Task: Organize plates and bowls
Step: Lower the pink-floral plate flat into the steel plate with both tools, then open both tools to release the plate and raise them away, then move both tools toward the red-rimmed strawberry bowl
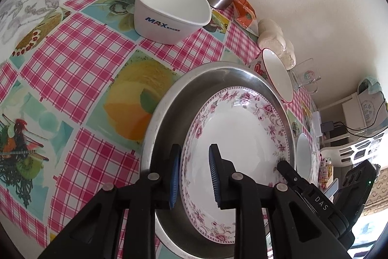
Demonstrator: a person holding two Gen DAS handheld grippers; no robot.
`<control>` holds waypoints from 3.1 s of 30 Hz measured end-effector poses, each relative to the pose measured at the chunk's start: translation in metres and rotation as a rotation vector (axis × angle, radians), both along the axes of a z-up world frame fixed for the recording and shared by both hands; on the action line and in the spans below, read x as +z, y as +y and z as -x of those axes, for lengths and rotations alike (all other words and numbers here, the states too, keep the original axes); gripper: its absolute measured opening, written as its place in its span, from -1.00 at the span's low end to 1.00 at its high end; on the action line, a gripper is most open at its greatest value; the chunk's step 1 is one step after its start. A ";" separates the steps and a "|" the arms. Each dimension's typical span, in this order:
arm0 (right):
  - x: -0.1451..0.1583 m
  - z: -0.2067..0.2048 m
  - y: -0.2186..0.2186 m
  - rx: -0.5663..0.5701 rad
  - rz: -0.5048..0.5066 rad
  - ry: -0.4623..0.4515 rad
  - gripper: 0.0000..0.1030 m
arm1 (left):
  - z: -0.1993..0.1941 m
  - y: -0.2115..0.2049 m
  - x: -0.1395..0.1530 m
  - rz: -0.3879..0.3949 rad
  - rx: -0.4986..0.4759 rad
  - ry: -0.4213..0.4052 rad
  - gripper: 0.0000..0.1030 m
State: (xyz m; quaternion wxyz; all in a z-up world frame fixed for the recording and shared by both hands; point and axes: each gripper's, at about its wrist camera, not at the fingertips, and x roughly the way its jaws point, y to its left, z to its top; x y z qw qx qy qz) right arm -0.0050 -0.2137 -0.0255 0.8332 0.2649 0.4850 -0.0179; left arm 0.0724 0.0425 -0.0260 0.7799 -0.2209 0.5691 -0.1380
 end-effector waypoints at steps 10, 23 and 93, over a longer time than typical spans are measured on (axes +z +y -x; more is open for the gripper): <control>0.014 0.004 -0.005 -0.017 0.028 -0.026 -0.59 | 0.000 -0.005 0.010 -0.004 -0.023 -0.044 -0.12; 0.047 0.019 -0.021 -0.078 0.046 -0.132 -0.56 | 0.009 0.001 0.049 0.032 -0.014 -0.226 -0.02; 0.049 0.017 0.017 0.053 0.182 -0.102 0.51 | 0.014 0.016 0.033 -0.197 0.099 -0.163 0.82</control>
